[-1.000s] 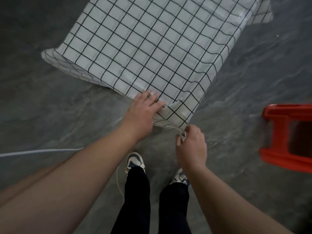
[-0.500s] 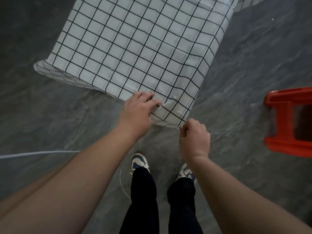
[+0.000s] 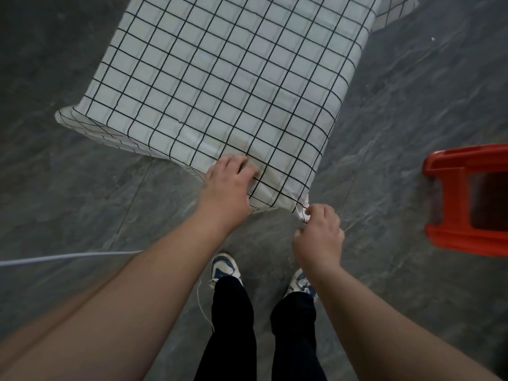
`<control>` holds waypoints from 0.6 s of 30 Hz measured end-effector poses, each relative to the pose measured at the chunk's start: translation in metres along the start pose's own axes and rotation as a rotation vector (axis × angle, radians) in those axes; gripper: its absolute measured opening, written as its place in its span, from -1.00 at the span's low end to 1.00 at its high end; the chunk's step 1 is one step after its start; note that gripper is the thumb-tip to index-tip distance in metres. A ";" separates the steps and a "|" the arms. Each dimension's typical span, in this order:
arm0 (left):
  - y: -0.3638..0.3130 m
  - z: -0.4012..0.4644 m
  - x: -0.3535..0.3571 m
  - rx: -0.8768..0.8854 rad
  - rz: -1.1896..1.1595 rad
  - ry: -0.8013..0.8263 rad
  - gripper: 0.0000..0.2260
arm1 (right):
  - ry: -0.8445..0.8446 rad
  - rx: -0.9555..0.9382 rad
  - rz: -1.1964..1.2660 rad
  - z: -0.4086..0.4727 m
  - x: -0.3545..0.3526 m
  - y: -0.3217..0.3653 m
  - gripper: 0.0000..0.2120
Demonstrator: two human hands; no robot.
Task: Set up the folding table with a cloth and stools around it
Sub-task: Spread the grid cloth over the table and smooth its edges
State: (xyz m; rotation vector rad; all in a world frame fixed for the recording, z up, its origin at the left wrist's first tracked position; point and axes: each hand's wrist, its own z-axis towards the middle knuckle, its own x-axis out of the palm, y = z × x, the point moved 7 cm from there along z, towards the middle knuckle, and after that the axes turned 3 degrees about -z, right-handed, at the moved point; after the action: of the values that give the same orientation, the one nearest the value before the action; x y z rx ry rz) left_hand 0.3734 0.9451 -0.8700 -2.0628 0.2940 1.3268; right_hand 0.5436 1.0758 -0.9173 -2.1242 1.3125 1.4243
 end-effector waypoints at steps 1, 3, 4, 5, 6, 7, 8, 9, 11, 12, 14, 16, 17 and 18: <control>-0.002 0.000 0.000 -0.005 0.005 -0.001 -0.56 | -0.003 0.006 0.056 -0.002 -0.003 0.003 -0.55; -0.005 -0.001 0.001 -0.023 0.030 0.005 -0.53 | -0.015 -0.030 0.186 -0.005 -0.012 0.017 -0.31; -0.007 -0.001 0.001 -0.029 0.053 0.002 -0.50 | -0.014 -0.088 0.225 -0.007 -0.016 0.027 -0.22; -0.010 -0.002 0.000 -0.029 0.074 -0.008 -0.45 | -0.012 -0.166 0.241 -0.008 -0.020 0.039 -0.14; -0.013 -0.002 0.000 -0.022 0.087 -0.017 -0.39 | -0.008 -0.238 0.253 -0.008 -0.022 0.049 -0.07; -0.015 -0.002 0.001 -0.011 0.094 -0.009 -0.31 | 0.003 -0.281 0.266 -0.008 -0.022 0.058 -0.02; -0.018 -0.001 0.004 0.005 0.105 0.021 -0.23 | 0.024 -0.285 0.277 -0.005 -0.022 0.063 0.02; -0.020 0.001 0.010 0.021 0.132 0.068 -0.15 | 0.047 -0.265 0.283 -0.001 -0.020 0.065 0.05; -0.021 0.006 0.022 0.045 0.218 0.156 -0.07 | 0.086 -0.225 0.277 0.007 -0.014 0.065 0.10; -0.021 0.008 0.027 0.046 0.247 0.185 -0.06 | 0.099 -0.218 0.283 0.010 -0.012 0.065 0.10; -0.018 0.011 0.035 0.033 0.259 0.214 -0.04 | 0.112 -0.191 0.339 0.013 -0.008 0.061 0.08; -0.015 0.009 0.041 0.022 0.258 0.218 -0.04 | 0.118 -0.117 0.385 0.015 -0.004 0.054 0.06; -0.014 0.008 0.044 0.018 0.257 0.214 -0.05 | 0.122 -0.088 0.391 0.017 -0.002 0.051 0.05; -0.013 0.008 0.045 0.015 0.255 0.208 -0.06 | 0.132 -0.073 0.394 0.018 0.000 0.049 0.04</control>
State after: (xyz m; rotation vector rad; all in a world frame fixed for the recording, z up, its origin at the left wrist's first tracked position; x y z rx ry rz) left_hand 0.3955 0.9672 -0.9065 -2.2091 0.6762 1.2484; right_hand 0.4940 1.0606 -0.9141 -2.1175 1.8376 1.5120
